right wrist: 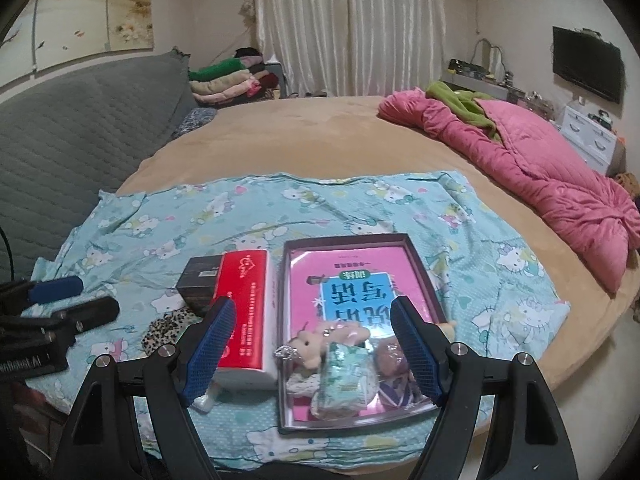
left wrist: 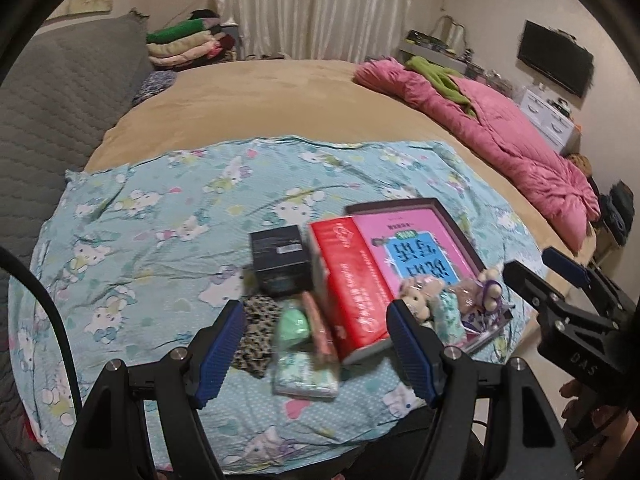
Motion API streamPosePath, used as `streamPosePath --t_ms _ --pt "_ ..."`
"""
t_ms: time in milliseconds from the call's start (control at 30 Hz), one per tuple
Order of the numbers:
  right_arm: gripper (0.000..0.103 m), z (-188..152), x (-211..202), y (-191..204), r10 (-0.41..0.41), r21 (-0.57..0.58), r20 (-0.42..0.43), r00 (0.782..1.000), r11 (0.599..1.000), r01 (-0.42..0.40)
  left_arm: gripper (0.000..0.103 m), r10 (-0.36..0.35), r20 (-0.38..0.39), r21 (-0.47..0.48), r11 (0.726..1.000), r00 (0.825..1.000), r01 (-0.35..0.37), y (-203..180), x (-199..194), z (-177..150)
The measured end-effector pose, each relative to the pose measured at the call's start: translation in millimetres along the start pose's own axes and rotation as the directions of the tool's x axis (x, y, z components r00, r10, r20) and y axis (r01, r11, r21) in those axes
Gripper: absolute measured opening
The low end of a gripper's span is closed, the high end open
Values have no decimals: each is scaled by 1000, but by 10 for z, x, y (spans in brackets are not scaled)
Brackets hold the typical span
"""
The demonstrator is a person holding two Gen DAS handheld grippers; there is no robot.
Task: Organize soft objects
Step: 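Move both open grippers back toward the leopard-print scrunchie and remaining items, then grasp the leopard-print scrunchie with the left gripper while the right grasps the pink wrapped item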
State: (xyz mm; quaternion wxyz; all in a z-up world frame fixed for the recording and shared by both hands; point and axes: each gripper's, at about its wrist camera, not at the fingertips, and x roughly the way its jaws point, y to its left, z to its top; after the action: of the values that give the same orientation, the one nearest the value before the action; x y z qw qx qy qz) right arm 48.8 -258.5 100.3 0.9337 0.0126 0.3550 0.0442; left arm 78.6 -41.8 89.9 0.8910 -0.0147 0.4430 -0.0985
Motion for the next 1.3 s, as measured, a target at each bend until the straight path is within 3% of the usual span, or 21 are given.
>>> streamPosePath --t_ms 333,733,1300 --pt "80 27 12 328 29 -70 -6 1000 997 -29 72 41 -4 -86 995 999 -41 458 -59 -40" --pt "81 -21 81 733 70 -144 -36 997 987 -75 72 72 -17 -117 990 997 -73 716 -33 -136" --pt "81 -373 449 1350 69 -294 -125 990 950 -104 72 89 -79 -170 980 993 -101 1099 225 -387"
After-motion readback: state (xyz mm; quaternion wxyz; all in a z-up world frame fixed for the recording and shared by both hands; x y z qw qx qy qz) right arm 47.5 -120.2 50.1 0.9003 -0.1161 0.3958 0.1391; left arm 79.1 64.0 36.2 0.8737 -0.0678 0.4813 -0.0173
